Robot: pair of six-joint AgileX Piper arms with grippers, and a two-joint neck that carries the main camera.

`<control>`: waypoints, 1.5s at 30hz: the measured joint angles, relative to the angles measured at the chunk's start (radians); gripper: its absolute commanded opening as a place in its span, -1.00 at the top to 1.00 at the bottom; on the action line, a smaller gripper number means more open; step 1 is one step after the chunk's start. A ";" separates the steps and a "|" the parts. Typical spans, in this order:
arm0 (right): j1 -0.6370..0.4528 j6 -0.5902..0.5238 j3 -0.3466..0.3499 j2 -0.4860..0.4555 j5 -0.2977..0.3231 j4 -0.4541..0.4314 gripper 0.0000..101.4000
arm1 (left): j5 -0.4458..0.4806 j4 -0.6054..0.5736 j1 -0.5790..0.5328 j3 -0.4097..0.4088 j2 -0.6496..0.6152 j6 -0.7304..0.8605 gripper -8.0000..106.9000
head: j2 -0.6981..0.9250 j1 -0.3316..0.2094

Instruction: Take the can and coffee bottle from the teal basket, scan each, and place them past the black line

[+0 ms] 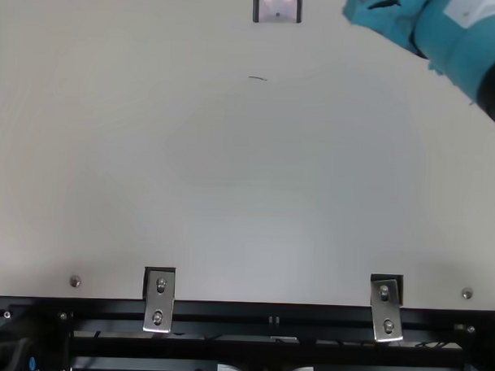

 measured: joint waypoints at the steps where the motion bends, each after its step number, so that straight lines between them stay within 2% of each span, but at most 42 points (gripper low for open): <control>1: 0.021 0.038 -0.017 0.002 0.017 -0.051 1.00 | 0.000 0.000 0.000 0.000 0.000 0.000 -0.71 | 0.000 0.000; 6: 0.040 0.100 -0.025 0.002 0.030 -0.168 1.00 | 0.000 0.000 0.000 0.000 0.000 0.000 -0.71 | 0.000 0.000; 13: 0.028 0.072 -0.030 0.004 0.027 -0.155 1.00 | 0.000 0.000 0.000 0.000 0.000 0.000 -0.71 | 0.000 0.000; 20: 0.014 -0.052 -0.015 0.040 0.003 0.014 1.00 | 0.000 0.000 0.000 0.000 0.000 0.000 -0.71 | 0.000 0.000; 23: 0.005 -0.120 -0.015 0.058 0.001 0.112 1.00 | 0.000 0.000 0.000 0.000 0.000 0.000 -0.71 | 0.000 0.000; 29: -0.016 -0.233 -0.030 0.091 -0.003 0.241 1.00 | 0.000 0.000 0.000 0.000 0.000 0.000 -0.71 | 0.000 0.000; 38: -0.023 -0.357 -0.058 0.154 -0.047 0.342 1.00 | 0.000 0.000 0.000 0.000 0.000 0.000 -0.71 | 0.000 0.000; 45: -0.013 -0.428 -0.114 0.215 -0.065 0.387 1.00 | 0.000 0.000 0.000 0.000 0.000 0.000 -0.71 | 0.000 0.000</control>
